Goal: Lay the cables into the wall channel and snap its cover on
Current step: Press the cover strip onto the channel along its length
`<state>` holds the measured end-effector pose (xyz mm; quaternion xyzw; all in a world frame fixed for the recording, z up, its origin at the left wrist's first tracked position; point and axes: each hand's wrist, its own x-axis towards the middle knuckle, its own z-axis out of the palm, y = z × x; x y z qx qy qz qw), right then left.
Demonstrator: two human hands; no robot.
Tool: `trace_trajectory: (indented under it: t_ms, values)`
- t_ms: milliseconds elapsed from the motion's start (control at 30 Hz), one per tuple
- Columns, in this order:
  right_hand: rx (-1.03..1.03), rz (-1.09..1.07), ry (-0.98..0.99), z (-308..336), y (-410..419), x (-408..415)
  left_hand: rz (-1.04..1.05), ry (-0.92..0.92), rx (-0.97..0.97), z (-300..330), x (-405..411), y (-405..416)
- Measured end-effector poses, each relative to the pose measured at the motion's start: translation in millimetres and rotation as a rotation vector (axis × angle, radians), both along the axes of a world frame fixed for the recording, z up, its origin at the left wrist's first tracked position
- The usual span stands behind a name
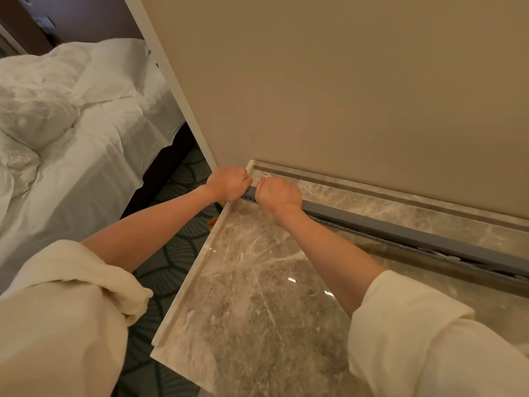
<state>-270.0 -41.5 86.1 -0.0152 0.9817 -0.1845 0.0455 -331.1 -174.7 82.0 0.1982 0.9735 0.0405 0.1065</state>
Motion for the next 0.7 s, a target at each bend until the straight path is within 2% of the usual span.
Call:
trace_trajectory:
  t_ms: [300,467,567,700]
  values:
    - [0.065,0.064,0.024,-8.1,9.5,-6.6,-0.021,0.091,-0.020,-5.5,-1.9,2.6]
    - [0.076,0.113,-0.181,-15.9,70.5,-9.4,0.097,0.090,0.038,-7.9,-6.9,7.1]
    - [0.010,0.007,-0.322,-15.3,124.9,0.3,0.223,0.010,0.129,-14.4,-11.8,12.7]
    - [-0.056,-0.061,-0.528,-11.1,169.7,16.6,0.156,0.137,0.156,-27.6,-16.0,21.6]
